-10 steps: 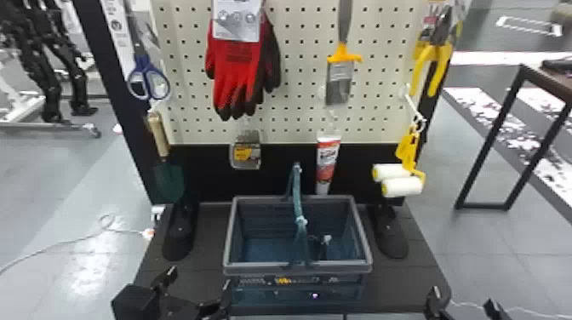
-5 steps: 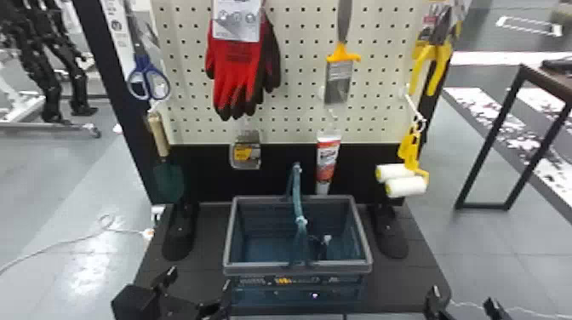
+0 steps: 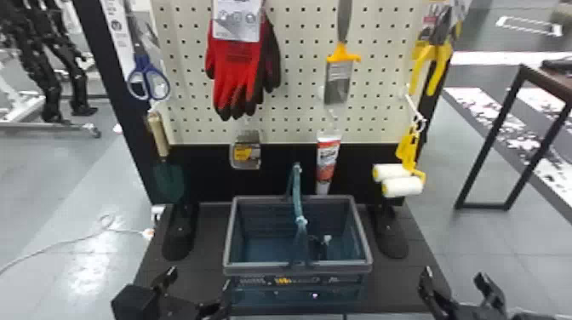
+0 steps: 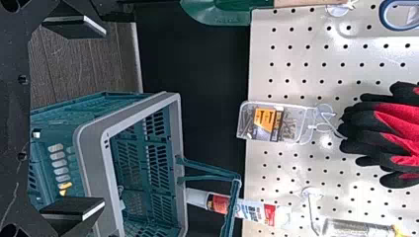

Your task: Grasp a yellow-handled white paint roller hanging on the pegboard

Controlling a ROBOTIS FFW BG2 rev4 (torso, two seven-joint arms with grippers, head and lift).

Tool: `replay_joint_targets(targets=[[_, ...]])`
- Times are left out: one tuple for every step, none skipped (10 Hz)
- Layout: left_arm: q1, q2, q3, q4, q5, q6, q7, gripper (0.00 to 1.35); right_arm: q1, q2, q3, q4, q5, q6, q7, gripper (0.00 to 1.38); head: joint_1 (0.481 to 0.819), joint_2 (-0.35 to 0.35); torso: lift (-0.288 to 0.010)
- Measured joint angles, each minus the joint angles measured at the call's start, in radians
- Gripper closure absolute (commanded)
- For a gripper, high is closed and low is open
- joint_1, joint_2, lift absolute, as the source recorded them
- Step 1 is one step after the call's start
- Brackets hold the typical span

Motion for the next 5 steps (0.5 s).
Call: replay_joint_targets(targets=[[-0.001, 0.001, 0.0, 0.0, 0.001, 0.001, 0.0, 0.1, -0.028, -0.006, -0.021, 0.0, 0.002, 0.036, 0.067, 0.28, 0.549, 0.0, -0.1], [-0.001, 0.001, -0.001, 0.0, 0.002, 0.003, 0.0, 0.1, -0.063, -0.008, -0.054, 0.001, 0.014, 0.077, 0.145, 0.26, 0.549, 0.0, -0.1], [-0.001, 0.001, -0.001, 0.0, 0.003, 0.004, 0.0, 0.1, -0.106, -0.008, -0.09, 0.008, 0.033, 0.114, 0.22, 0.26, 0.549, 0.0, -0.1], [-0.002, 0.0, -0.002, 0.001, 0.004, 0.005, 0.0, 0.1, -0.15, -0.008, -0.125, 0.021, 0.048, 0.142, 0.278, 0.25, 0.549, 0.0, -0.1], [-0.003, 0.0, -0.003, 0.001, 0.004, 0.006, 0.0, 0.1, -0.196, -0.009, -0.156, 0.038, 0.059, 0.17, 0.333, 0.25, 0.549, 0.0, -0.1]])
